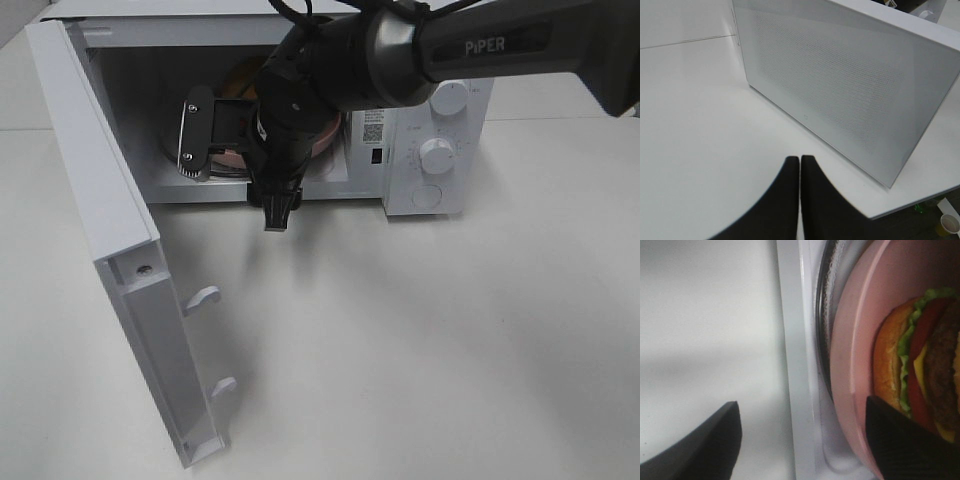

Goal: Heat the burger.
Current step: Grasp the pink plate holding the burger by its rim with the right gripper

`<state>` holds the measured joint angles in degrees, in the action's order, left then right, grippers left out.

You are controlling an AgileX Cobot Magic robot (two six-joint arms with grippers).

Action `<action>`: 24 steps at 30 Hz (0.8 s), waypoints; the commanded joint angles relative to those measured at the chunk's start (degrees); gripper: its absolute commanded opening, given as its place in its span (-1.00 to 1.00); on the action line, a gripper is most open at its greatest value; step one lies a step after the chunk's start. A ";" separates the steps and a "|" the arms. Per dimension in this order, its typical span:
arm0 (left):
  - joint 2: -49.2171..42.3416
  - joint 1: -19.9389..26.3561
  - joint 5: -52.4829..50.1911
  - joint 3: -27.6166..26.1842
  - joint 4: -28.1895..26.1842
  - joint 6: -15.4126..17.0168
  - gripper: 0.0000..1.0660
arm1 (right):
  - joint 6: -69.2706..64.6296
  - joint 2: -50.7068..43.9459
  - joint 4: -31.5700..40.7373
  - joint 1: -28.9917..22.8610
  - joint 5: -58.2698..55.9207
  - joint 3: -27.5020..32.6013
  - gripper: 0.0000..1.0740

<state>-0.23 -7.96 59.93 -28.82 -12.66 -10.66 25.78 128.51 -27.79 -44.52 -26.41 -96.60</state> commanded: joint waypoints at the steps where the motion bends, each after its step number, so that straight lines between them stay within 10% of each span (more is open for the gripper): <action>1: -1.09 0.00 -0.46 0.17 -0.34 -0.11 -1.00 | -0.69 0.11 -0.97 0.11 1.38 -0.29 0.23; 24: -1.09 0.00 -0.46 0.17 -0.34 -0.11 -1.00 | -0.52 1.72 -2.29 0.74 2.46 -0.29 0.23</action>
<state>-0.23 -7.96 59.93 -28.82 -12.72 -10.66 25.78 129.83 -29.34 -44.06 -24.52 -96.72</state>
